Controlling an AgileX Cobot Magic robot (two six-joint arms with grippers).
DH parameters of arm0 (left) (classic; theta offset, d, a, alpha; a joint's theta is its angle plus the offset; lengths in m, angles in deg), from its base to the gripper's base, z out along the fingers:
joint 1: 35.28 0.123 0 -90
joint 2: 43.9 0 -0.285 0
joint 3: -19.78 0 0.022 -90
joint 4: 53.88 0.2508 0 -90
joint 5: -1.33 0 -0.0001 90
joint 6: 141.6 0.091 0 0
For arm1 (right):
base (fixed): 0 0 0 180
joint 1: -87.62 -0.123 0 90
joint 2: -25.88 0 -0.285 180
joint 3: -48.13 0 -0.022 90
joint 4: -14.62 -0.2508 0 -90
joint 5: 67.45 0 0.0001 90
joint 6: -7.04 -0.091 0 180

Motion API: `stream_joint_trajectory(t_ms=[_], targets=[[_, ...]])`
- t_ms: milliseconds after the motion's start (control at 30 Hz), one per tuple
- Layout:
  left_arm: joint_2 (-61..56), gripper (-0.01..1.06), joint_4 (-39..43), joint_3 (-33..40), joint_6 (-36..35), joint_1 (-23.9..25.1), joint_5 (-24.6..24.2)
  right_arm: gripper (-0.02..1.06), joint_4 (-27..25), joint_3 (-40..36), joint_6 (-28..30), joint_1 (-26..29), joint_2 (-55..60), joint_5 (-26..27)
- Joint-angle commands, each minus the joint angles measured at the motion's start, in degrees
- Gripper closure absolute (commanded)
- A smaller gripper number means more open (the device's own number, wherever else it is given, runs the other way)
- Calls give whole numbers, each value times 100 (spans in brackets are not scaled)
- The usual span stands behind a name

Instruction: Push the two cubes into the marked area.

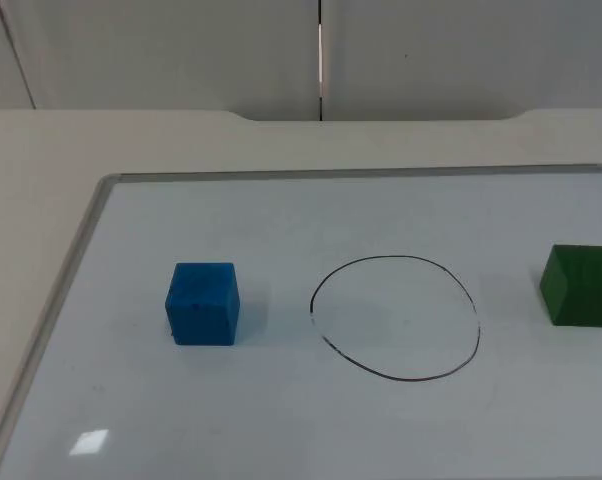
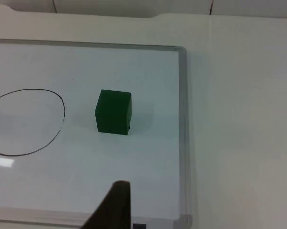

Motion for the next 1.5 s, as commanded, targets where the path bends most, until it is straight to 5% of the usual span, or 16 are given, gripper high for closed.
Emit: stream_joint_trajectory(t_ms=[0, 700, 933, 1467], targets=[[-13, 0, -121, 15, 20, 24, 33, -1, -11, -11, -21, -20, -20, 29], [549, 2, -466, -261, 20, 24, 463, -1, -11, -11, -21, -20, -20, 29], [839, 23, -867, -261, 174, 24, 867, -1, -11, -11, -21, -20, -20, 29], [2299, 25, -2206, -261, 1388, 24, 1435, -1, -18, -11, -21, -20, -20, 29]])
